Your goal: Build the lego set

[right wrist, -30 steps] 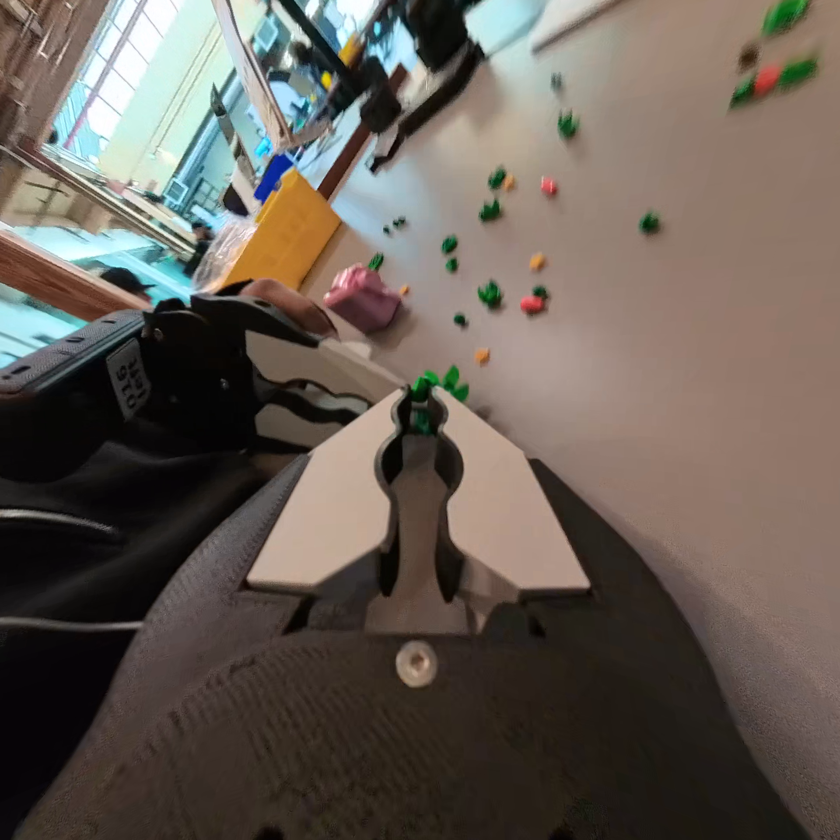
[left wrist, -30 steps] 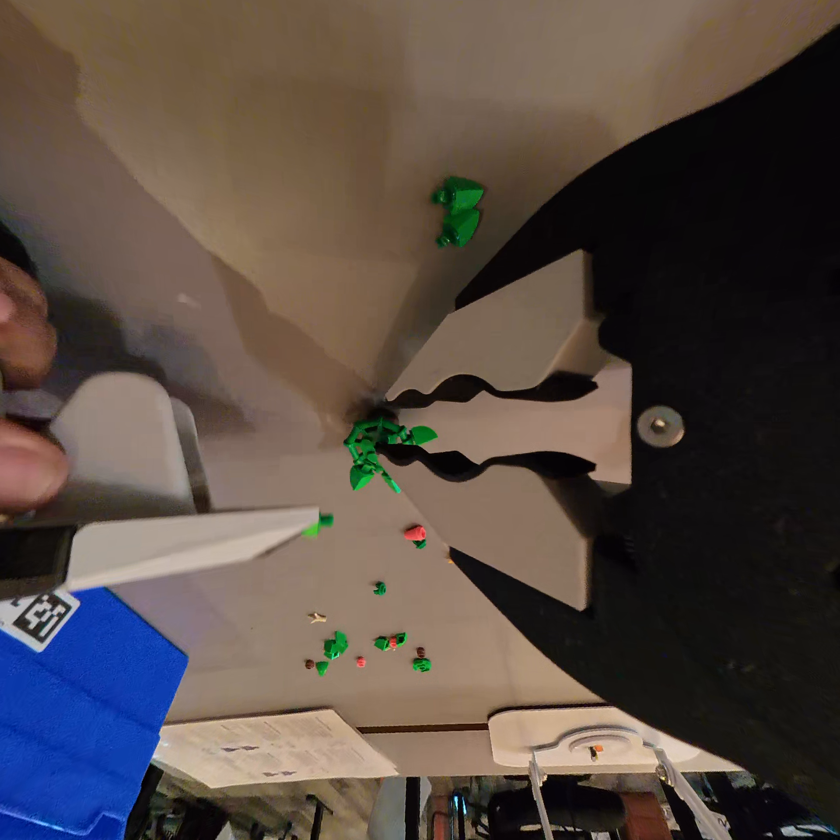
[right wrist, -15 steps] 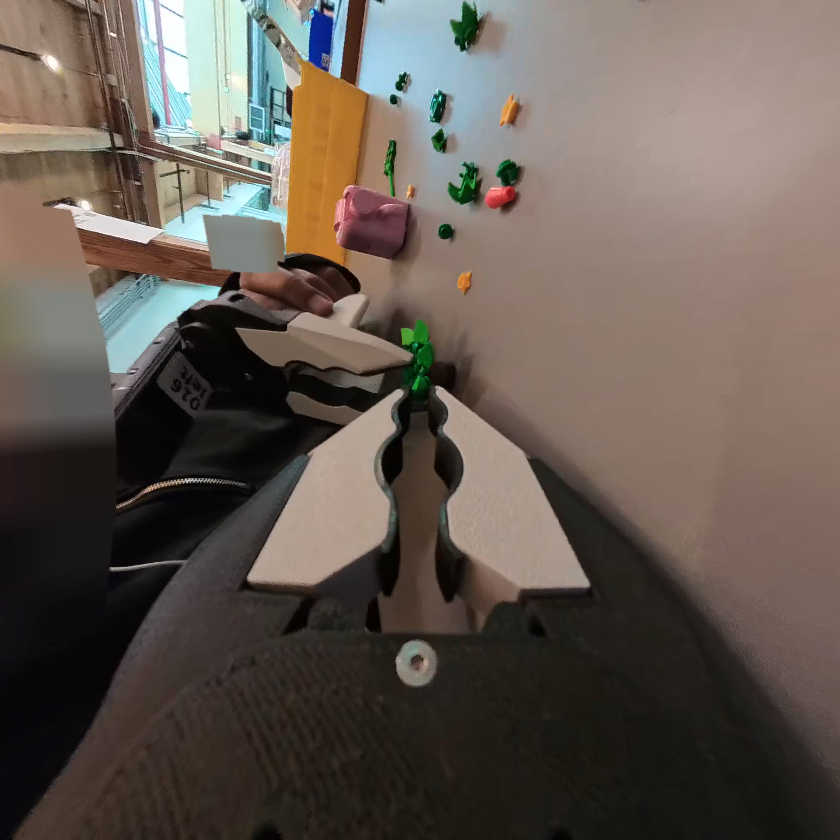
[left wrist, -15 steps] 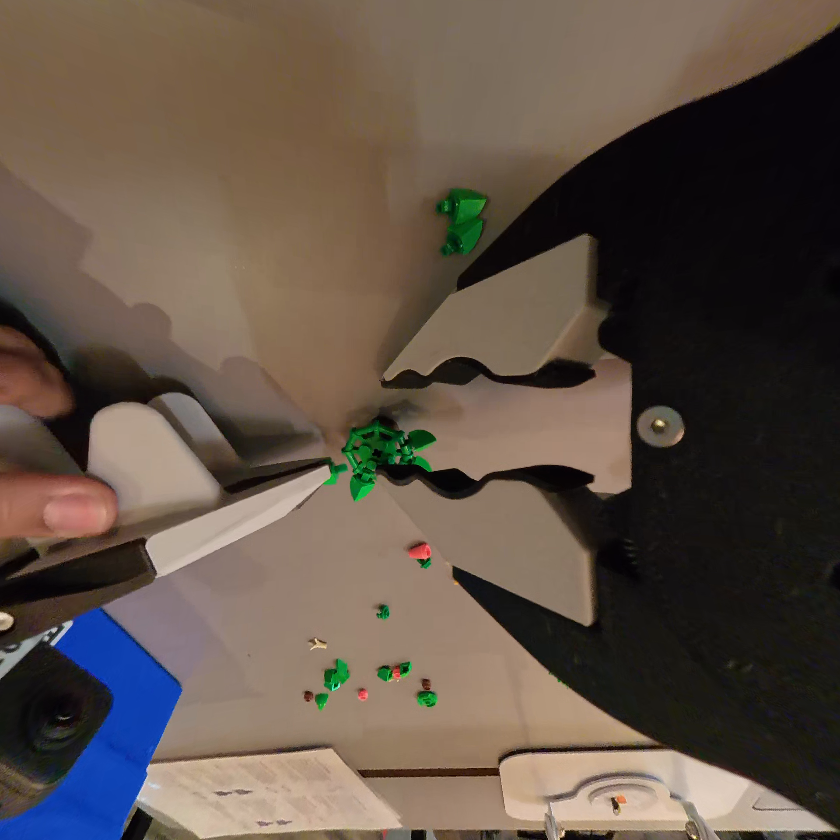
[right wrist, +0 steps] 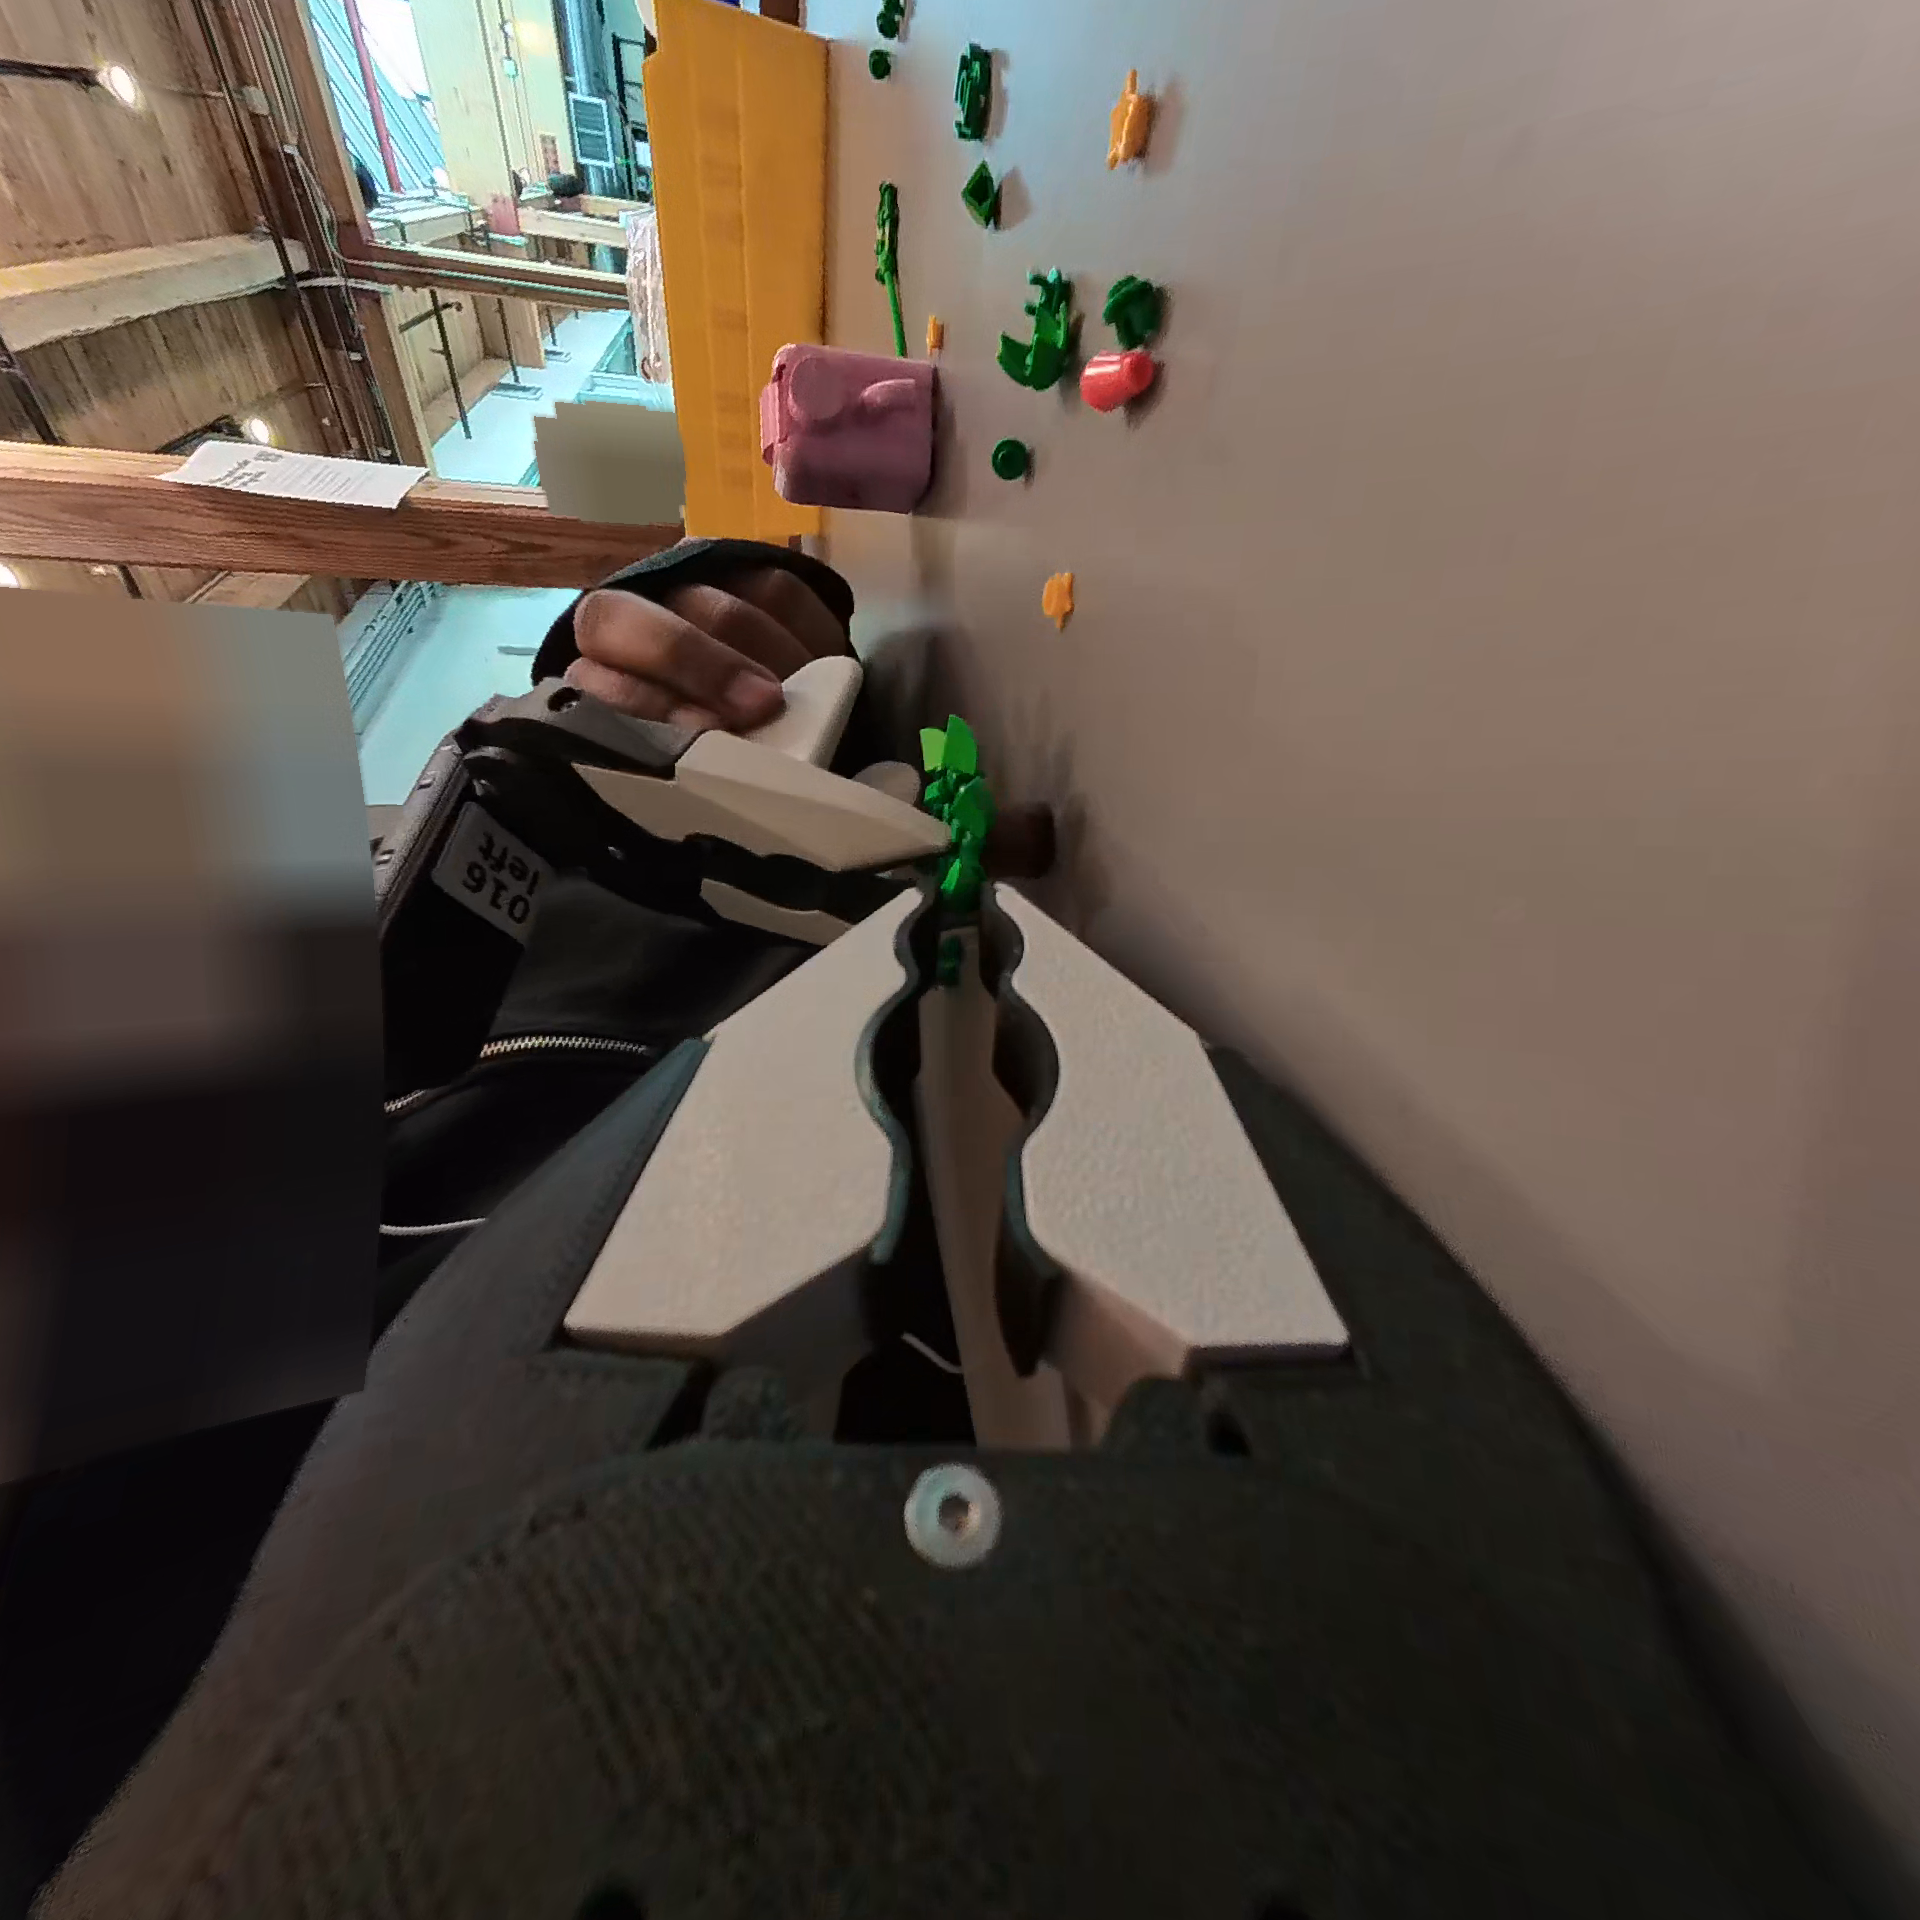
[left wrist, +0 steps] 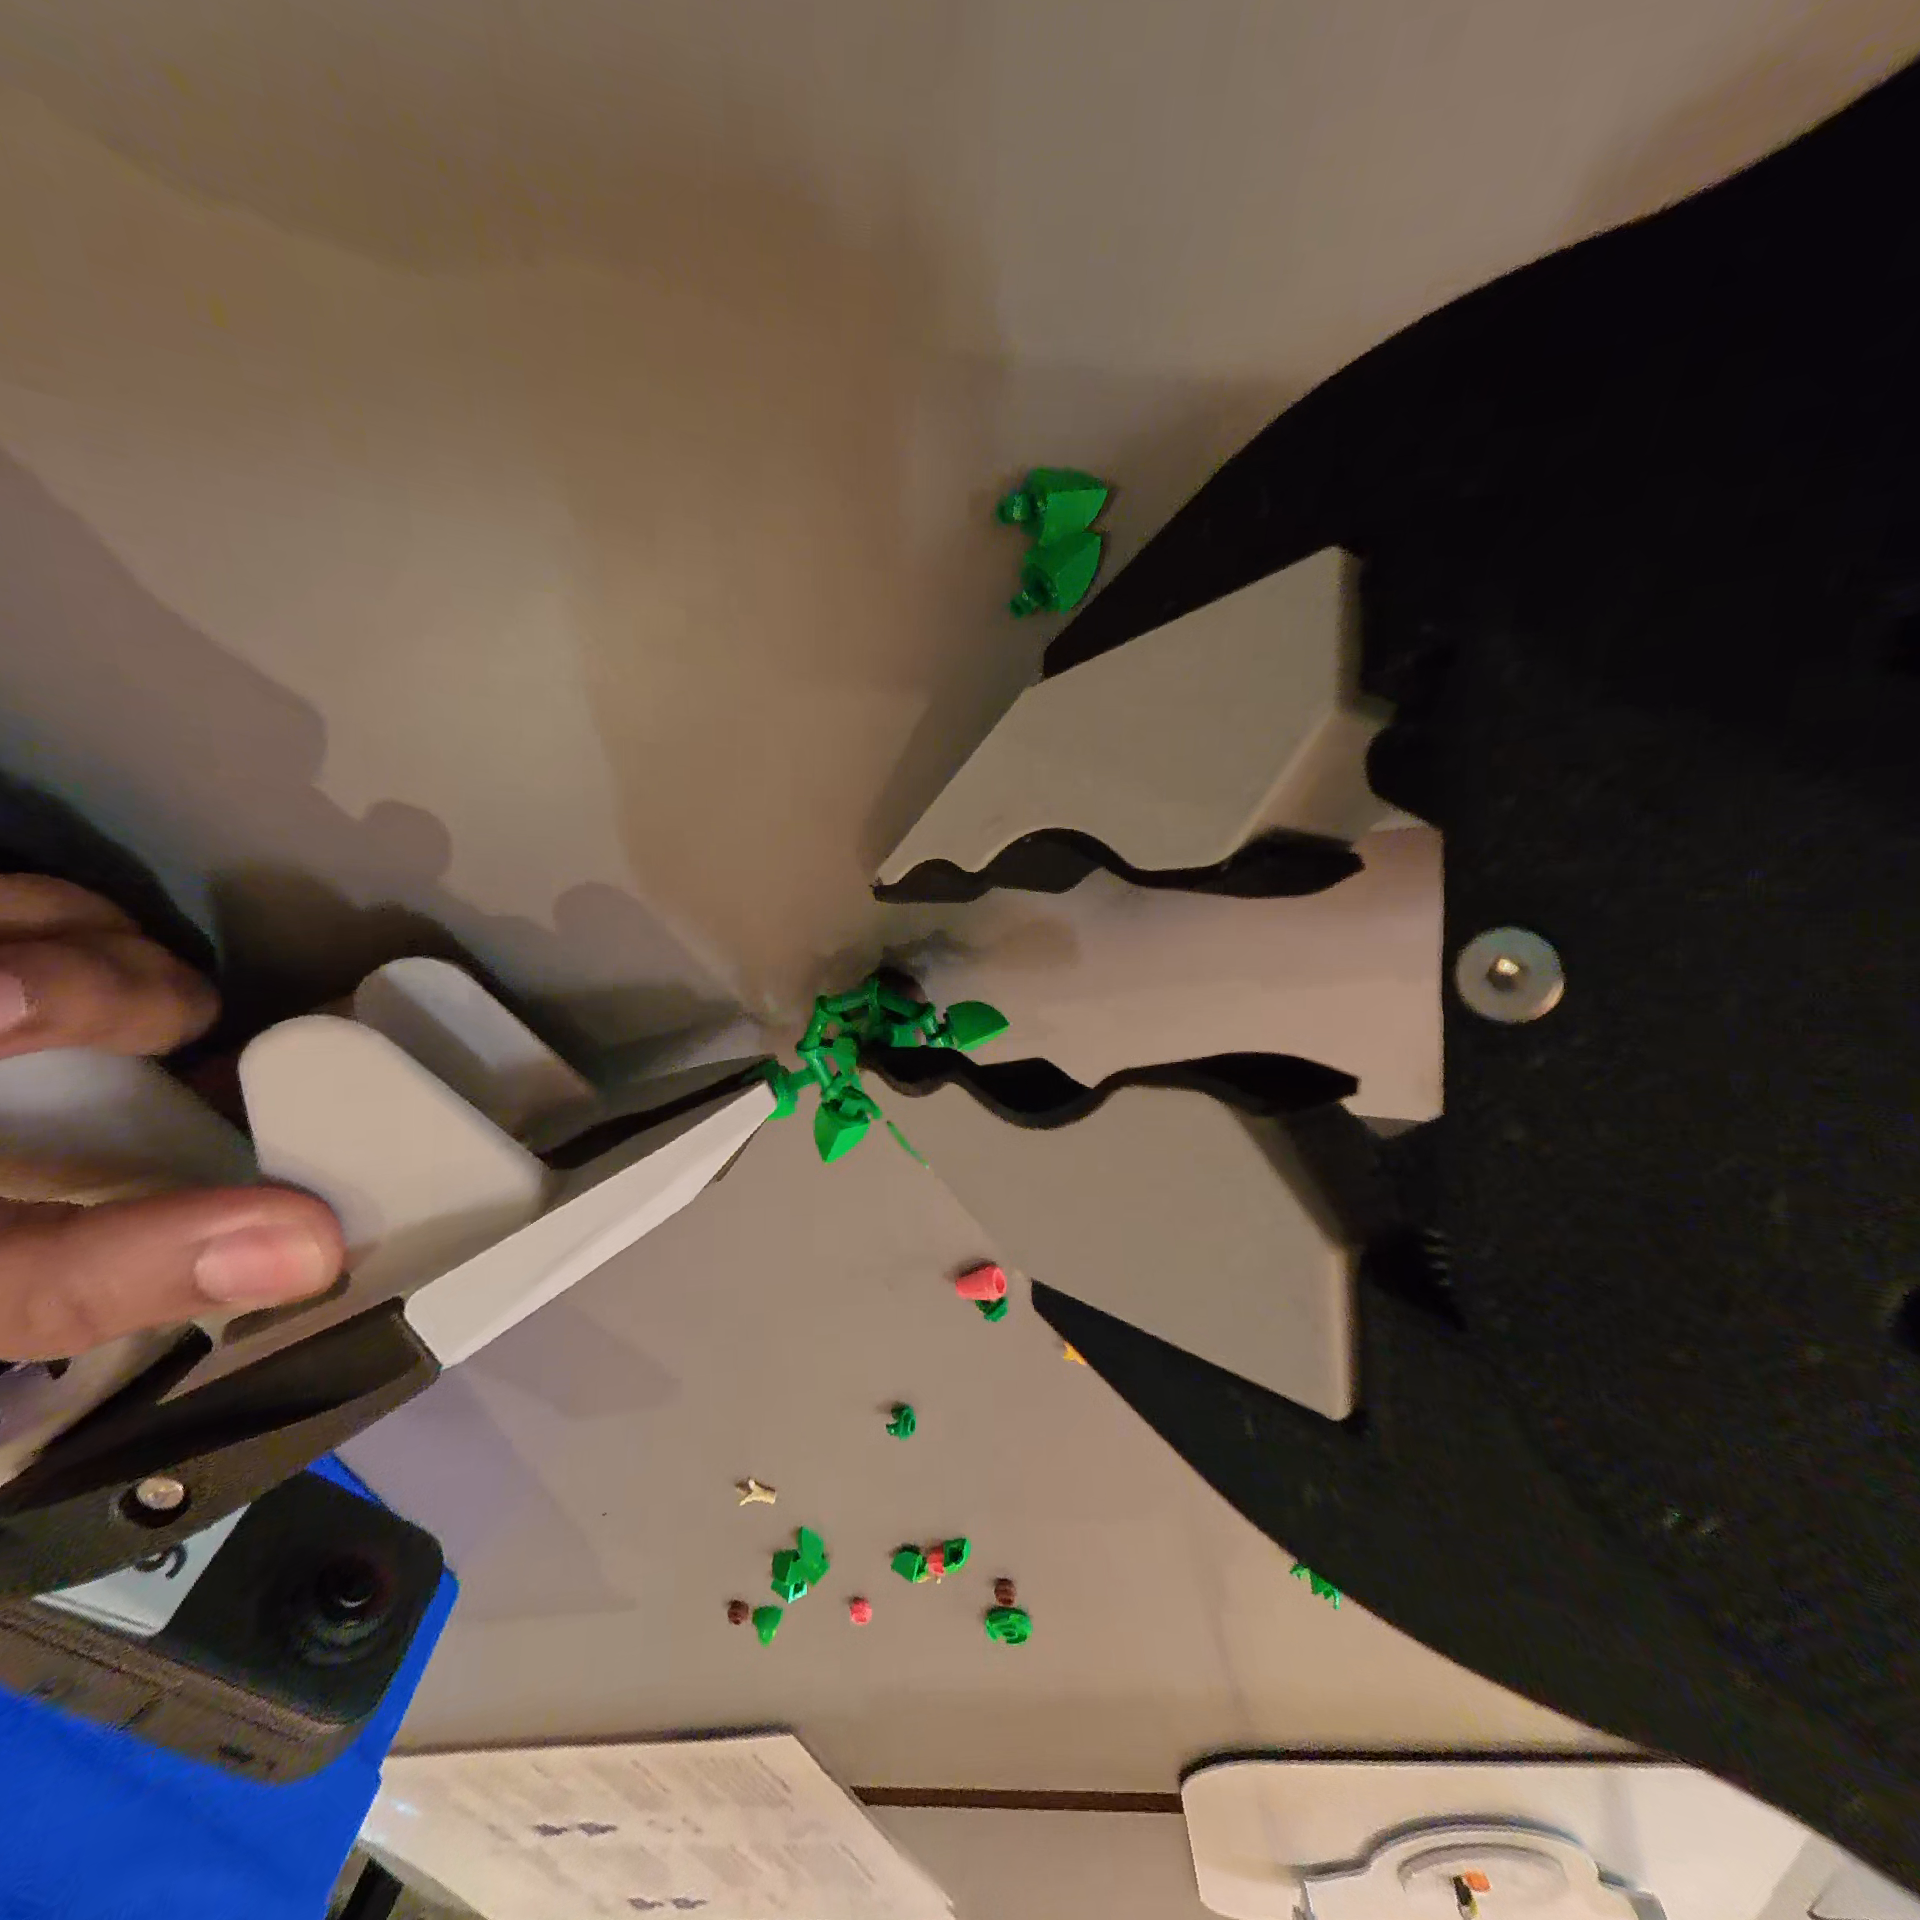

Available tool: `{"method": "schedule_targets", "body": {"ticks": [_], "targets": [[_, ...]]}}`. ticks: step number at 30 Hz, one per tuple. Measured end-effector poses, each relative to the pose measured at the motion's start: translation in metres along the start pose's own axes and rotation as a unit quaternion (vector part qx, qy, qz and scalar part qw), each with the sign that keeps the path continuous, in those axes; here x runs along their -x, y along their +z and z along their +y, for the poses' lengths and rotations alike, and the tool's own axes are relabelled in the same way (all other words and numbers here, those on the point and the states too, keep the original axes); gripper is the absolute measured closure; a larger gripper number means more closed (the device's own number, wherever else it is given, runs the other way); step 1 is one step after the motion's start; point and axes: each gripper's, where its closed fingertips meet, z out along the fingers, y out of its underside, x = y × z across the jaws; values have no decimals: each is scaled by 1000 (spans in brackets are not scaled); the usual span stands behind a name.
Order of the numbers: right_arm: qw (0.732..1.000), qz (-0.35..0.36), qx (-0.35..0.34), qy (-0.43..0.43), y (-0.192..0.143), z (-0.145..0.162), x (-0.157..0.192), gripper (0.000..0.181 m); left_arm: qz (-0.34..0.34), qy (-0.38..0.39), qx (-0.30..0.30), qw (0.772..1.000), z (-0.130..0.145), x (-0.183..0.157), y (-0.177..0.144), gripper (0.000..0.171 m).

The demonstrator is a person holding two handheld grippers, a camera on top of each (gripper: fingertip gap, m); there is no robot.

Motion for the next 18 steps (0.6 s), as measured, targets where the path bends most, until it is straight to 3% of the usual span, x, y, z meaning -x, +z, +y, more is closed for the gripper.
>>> {"method": "schedule_targets", "body": {"ticks": [7, 13, 18], "targets": [[1000, 5, 7, 17, 0, 0, -1, 176, 9, -14, -1, 1000, 0, 0, 0, 148], [999, 25, 26, 29, 1, 2, -5, 176, -28, 0, 10, 1000, 1, 6, 0, 165], [998, 3, 40, 45, -1, 2, -1, 176, -21, -17, 8, 1000, 1, 6, 0, 165]]}}
